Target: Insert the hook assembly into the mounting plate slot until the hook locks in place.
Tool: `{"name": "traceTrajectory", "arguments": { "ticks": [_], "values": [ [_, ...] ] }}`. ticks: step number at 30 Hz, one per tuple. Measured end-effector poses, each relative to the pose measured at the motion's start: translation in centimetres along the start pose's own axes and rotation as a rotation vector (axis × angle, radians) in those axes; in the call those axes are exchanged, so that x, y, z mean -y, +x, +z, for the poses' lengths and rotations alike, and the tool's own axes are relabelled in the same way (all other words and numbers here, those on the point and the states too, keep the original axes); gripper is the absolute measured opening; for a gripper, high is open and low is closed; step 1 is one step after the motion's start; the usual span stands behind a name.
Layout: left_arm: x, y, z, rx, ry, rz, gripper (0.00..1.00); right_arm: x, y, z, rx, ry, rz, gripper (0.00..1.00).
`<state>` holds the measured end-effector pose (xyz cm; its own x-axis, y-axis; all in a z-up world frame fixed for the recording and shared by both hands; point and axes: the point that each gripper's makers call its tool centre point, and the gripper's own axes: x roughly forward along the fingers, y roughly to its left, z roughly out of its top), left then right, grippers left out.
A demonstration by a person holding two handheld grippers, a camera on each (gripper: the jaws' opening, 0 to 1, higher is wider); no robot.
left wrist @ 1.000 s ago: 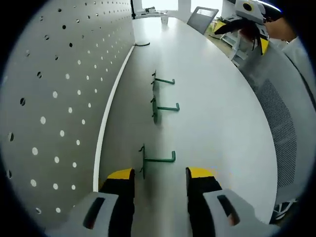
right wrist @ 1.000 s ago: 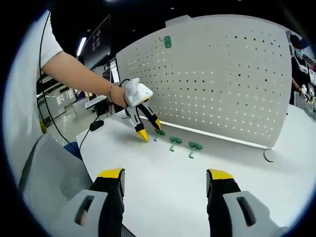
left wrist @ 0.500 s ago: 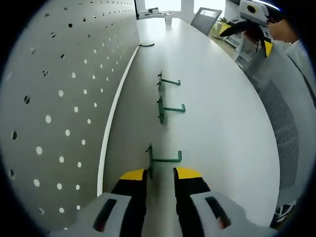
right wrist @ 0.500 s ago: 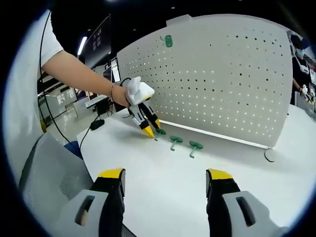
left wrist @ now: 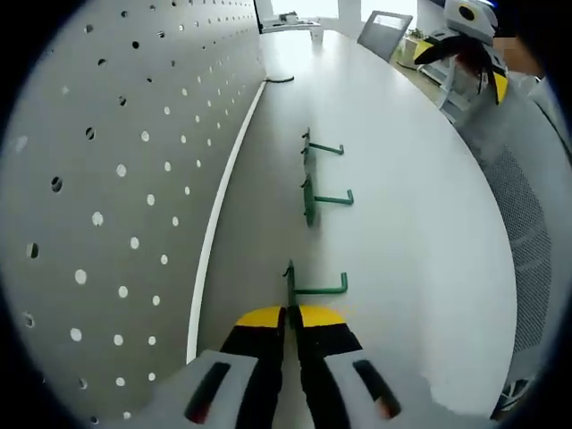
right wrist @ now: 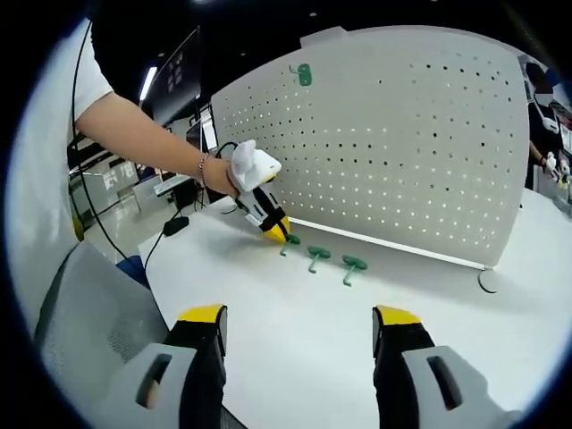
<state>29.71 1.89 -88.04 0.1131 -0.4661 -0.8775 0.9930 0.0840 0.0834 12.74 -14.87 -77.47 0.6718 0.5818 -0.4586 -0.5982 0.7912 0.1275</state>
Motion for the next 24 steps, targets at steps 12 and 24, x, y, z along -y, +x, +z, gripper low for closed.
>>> {"name": "traceTrajectory", "arguments": {
  "ticks": [12, 24],
  "values": [
    [-0.08, 0.07, -0.01, 0.013, 0.008, 0.0, 0.04, -0.1, 0.0, -0.13, -0.008, -0.001, 0.001, 0.63],
    [0.0, 0.02, 0.08, 0.024, 0.003, 0.004, 0.04, 0.05, -0.06, -0.17, -0.006, 0.007, -0.002, 0.63]
  ]
}}
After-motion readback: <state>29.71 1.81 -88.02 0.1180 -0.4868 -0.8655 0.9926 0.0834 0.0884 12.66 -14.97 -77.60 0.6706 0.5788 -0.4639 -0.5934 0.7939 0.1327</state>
